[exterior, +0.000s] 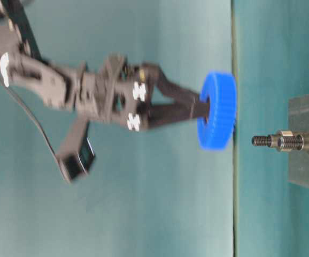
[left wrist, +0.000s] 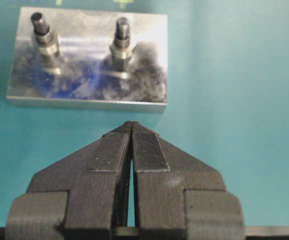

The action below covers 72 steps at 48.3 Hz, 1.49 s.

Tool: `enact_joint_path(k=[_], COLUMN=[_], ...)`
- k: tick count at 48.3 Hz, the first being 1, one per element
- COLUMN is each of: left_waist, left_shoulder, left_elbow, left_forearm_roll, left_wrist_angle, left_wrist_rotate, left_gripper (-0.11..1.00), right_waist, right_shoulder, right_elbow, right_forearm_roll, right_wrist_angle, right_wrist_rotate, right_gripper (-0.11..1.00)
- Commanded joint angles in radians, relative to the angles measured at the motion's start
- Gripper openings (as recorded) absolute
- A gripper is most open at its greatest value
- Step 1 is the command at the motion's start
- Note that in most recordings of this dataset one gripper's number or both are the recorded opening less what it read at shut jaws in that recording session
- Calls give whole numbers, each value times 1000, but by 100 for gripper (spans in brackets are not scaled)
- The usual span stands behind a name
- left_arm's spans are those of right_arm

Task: Fit the large gear onto the shaft.
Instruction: 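Lift the blue gear and carry it over the upper shaft, then align the gear bearing with the upper shaft and push it on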

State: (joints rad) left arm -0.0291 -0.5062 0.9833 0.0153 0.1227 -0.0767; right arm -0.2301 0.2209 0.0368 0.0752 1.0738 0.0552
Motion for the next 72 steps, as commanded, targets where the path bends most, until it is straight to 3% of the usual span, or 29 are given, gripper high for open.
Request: enact_joint_path(k=[1, 21, 72], left_waist=[-5, -9, -11], left_shoulder=[-3, -8, -2], left_elbow=[-15, -11, -9], left_forearm_roll=[2, 3, 3], left_wrist_angle=[-11, -18, -43], left_wrist_rotate=[-2, -5, -6], left_gripper=[0, 0, 0], right_waist=[-2, 0, 2], right_shoulder=[15, 126, 146], right_elbow=[-66, -166, -160], right_forearm_roll=[6, 35, 37], right_wrist_angle=[18, 48, 58], right_wrist_rotate=[-21, -64, -57], right_gripper=[47, 47, 47])
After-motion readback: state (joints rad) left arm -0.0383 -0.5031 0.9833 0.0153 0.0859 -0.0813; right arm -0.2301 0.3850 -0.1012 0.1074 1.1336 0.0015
